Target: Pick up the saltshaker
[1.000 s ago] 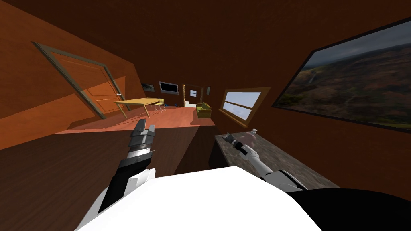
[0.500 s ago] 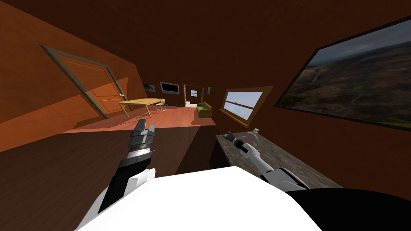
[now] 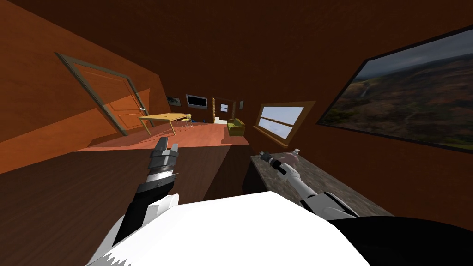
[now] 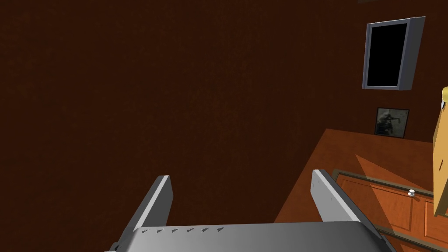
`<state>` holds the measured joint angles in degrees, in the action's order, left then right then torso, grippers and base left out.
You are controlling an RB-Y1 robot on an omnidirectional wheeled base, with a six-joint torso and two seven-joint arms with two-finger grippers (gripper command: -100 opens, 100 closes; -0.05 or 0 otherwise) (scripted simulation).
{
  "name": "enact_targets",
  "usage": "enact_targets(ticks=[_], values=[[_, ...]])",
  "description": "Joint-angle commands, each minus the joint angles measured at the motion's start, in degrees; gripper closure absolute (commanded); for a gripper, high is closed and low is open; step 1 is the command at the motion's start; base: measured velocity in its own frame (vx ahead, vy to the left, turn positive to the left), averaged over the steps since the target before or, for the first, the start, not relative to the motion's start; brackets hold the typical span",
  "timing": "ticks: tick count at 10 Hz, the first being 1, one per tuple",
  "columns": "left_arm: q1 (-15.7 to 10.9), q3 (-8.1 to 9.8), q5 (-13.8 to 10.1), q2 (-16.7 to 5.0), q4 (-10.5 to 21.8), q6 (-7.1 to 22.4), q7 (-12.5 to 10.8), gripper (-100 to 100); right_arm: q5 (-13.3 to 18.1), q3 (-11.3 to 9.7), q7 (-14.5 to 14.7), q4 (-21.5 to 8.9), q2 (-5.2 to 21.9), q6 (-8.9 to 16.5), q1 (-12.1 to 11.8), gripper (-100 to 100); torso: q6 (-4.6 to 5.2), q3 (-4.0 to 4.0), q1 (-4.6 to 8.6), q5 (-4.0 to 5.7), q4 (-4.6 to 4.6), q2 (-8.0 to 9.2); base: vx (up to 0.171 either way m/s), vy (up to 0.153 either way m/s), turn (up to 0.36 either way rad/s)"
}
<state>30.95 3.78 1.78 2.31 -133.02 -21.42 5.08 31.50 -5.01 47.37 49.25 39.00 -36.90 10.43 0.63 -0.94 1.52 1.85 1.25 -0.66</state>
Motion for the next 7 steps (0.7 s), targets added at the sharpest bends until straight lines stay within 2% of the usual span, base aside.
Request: enact_targets(ticks=[1,2,3,4,5,6,7], values=[[0.0,0.0,0.0,0.0,0.0,0.0,0.0,0,0.0,0.0,0.0,0.0,0.0,0.0,0.0,100,0.0,0.0,0.0,0.0,0.0,0.0,0.0,0.0,0.0],[0.0,0.0,0.0,0.0,0.0,0.0,0.0,0,0.0,0.0,0.0,0.0,0.0,0.0,0.0,100,-0.01,-0.01,0.03,0.01,0.0,-0.02,0.0,0.0,0.0],[0.0,0.0,0.0,0.0,0.0,0.0,0.0,0,0.0,0.0,0.0,0.0,0.0,0.1,0.0,0,-0.03,-0.01,0.05,0.02,0.01,-0.02,0.0,0.0,0.0],[0.0,0.0,0.0,0.0,0.0,0.0,0.0,0,-0.2,0.0,0.8,-0.7,-2.0,-0.1,-1.0,100,-0.03,-0.02,0.06,0.03,0.01,-0.03,0.011,-0.098,-0.073],[0.0,0.01,0.0,0.0,0.0,0.0,0.0,0,-0.3,-0.1,1.2,-1.0,-3.0,-0.4,-1.5,100,0.02,-0.05,0.39,0.12,0.05,-0.06,0.036,-0.162,-0.052],[0.0,0.01,0.0,0.0,0.0,0.0,0.0,0,-0.1,-0.2,0.9,-0.9,-2.5,0.0,-0.7,100,0.05,-0.11,0.71,0.21,0.08,-0.15,0.017,-0.071,-0.003],[0.0,0.01,0.0,0.0,0.0,0.0,0.0,0,-0.1,-0.2,1.0,-1.1,-2.6,0.0,-0.8,0,0.0,-0.09,0.51,0.17,0.05,-0.14,0.002,-0.013,-0.002]])
